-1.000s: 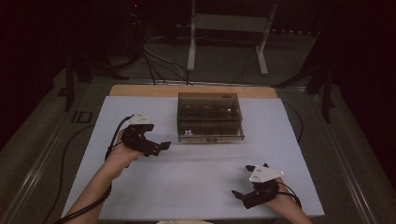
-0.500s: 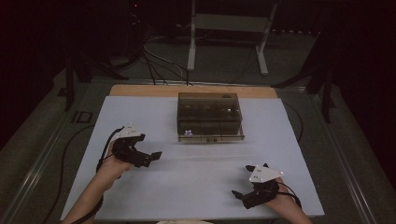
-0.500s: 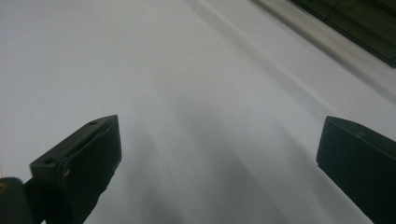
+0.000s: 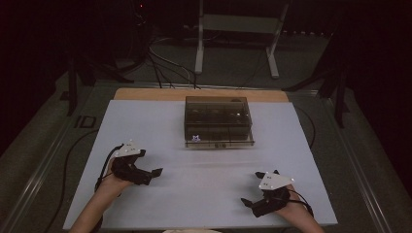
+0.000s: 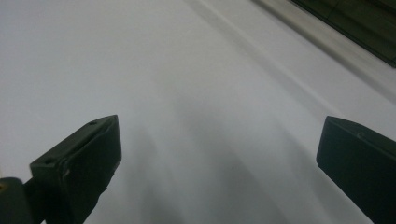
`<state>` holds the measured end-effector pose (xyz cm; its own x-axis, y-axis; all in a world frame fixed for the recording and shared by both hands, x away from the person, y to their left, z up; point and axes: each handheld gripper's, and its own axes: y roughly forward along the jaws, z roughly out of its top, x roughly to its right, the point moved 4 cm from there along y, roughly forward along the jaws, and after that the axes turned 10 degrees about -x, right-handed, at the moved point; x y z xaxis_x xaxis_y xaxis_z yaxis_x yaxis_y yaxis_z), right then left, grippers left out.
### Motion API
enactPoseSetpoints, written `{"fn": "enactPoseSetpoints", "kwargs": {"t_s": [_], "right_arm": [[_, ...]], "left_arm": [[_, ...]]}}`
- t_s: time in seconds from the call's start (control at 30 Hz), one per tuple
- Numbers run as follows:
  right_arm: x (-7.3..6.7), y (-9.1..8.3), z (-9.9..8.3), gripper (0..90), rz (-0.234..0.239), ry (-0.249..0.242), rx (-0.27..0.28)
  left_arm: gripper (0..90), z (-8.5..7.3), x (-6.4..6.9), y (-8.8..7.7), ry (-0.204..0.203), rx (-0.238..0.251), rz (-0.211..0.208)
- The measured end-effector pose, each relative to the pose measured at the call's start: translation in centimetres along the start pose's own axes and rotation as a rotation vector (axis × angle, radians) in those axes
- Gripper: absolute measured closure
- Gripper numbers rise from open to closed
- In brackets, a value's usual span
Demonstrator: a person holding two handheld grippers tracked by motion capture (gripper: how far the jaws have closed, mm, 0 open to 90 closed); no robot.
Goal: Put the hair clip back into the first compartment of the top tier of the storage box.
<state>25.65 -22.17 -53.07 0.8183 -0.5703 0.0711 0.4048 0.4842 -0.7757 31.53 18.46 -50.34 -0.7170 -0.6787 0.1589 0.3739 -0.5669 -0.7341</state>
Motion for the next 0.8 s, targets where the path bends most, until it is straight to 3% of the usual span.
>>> {"fn": "enactPoseSetpoints", "kwargs": {"t_s": [0.8], "right_arm": [[0.0,-0.1,0.0,0.6,-0.003,-0.003,0.0]], "left_arm": [[0.1,-4.4,1.3,-0.4,-0.009,-0.044,0.0]]}}
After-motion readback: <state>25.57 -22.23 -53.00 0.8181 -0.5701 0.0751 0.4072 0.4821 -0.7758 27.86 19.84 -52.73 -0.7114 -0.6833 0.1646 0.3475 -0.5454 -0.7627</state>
